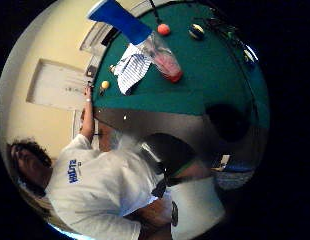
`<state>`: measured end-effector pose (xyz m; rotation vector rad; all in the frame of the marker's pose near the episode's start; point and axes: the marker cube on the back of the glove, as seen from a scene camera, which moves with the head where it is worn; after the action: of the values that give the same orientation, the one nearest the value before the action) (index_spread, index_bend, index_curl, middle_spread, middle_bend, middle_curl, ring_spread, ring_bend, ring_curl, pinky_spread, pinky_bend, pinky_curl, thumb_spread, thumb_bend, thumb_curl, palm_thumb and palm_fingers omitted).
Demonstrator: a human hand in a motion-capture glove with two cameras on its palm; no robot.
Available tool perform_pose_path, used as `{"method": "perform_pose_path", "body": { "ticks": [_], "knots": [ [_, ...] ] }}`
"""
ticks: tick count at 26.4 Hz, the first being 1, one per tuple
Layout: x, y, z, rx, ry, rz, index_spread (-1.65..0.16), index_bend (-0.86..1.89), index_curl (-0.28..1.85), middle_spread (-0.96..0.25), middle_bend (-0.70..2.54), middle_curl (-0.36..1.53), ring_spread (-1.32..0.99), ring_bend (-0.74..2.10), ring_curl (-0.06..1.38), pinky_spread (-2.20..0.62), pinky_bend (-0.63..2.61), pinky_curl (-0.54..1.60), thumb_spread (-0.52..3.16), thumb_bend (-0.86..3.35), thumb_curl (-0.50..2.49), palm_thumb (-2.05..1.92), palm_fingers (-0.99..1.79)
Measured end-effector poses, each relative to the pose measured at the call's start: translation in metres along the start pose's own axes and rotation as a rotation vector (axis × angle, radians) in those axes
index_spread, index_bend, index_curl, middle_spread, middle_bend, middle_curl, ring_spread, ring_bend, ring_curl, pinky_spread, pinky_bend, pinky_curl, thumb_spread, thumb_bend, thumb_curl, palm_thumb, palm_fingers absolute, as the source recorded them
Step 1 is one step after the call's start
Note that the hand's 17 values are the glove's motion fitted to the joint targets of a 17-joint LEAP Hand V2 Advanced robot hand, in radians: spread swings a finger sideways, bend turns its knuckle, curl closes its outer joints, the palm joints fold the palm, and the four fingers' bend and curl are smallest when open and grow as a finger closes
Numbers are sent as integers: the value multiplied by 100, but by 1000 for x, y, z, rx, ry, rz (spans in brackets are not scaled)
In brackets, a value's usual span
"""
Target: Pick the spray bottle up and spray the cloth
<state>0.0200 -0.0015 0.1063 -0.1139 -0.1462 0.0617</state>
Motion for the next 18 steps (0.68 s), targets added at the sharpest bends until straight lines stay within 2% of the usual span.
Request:
{"method": "perform_pose_path", "body": {
  "ticks": [18],
  "knots": [
    [-20,-62,40,-1,-394,16,-39,11,16,-5,26,32,-5,54,29,23,48,32,96,-1,30,53,38]
  ]
}}
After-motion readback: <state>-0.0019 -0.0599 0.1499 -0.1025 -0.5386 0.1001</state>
